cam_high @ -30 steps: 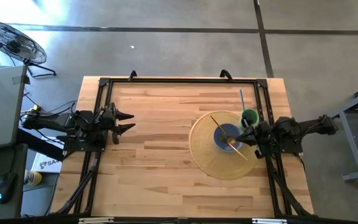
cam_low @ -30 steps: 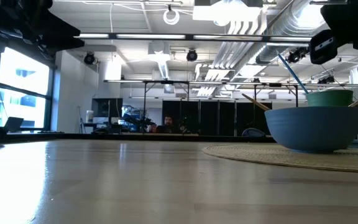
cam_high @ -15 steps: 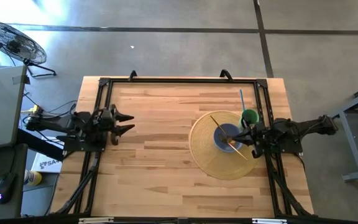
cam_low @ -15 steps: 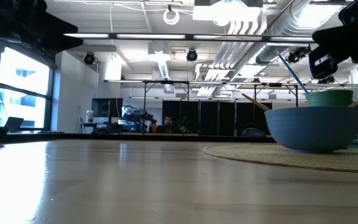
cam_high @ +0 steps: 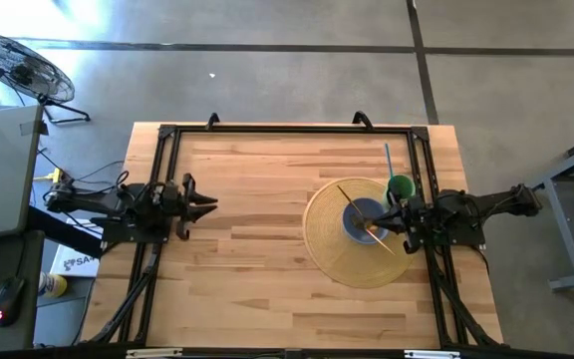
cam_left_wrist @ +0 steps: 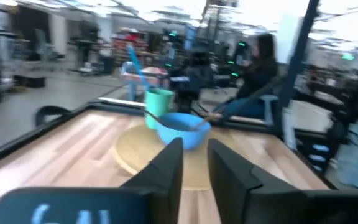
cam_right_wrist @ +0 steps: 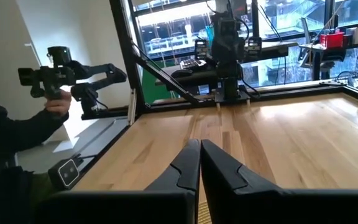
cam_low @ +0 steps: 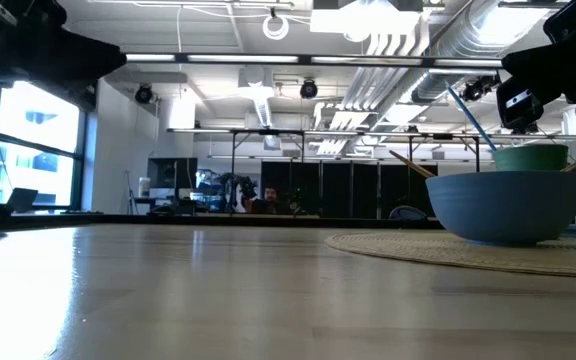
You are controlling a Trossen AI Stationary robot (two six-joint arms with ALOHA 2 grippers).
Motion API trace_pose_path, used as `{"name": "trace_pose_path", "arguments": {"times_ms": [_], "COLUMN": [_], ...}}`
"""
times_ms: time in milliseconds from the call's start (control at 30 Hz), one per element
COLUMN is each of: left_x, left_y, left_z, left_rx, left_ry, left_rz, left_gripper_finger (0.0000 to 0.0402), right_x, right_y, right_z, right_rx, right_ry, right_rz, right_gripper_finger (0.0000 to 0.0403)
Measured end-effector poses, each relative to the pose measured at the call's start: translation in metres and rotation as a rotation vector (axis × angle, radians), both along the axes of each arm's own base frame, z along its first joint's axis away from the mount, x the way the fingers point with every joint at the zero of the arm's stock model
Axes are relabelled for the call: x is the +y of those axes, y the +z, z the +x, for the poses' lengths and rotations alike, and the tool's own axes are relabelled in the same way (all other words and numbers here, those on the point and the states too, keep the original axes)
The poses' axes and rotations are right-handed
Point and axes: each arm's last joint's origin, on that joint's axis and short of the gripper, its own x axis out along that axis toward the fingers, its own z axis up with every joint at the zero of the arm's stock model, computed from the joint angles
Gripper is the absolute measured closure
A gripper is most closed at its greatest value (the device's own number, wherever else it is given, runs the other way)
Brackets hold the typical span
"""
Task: Pick & Place Utensil
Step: Return to Home Position
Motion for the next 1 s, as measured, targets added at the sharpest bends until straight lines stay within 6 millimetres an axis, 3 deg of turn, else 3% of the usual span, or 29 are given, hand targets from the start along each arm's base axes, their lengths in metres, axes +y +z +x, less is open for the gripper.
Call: {"name": "trace_pose_path", "arguments": {"times_ms": [267, 500, 1000], "left_x": [-0.003, -0.005, -0.006], "left_y": [-0.015, -0.016, -0.026], "left_z": [0.005, 0.005, 0.006], "left_rx": [0.025, 0.029, 0.127], "left_ry": [-0.071, -0.113, -0.18], "left_rz": [0.006, 0.121, 0.087], "left_gripper_finger": [0.0398, 0.0399, 0.0401], "right_x": [0.0, 0.0, 0.0], "right_y": [0.0, 0.0, 0.0], "right_z": [0.0, 0.0, 0.0], "right_rx": [0.004, 0.005, 0.005], "right_ry": [-0.001, 0.0, 0.0], "right_rz": [-0.001, -0.001, -0.001], "right_gripper_finger": [0.0396, 0.04, 0.0399]}}
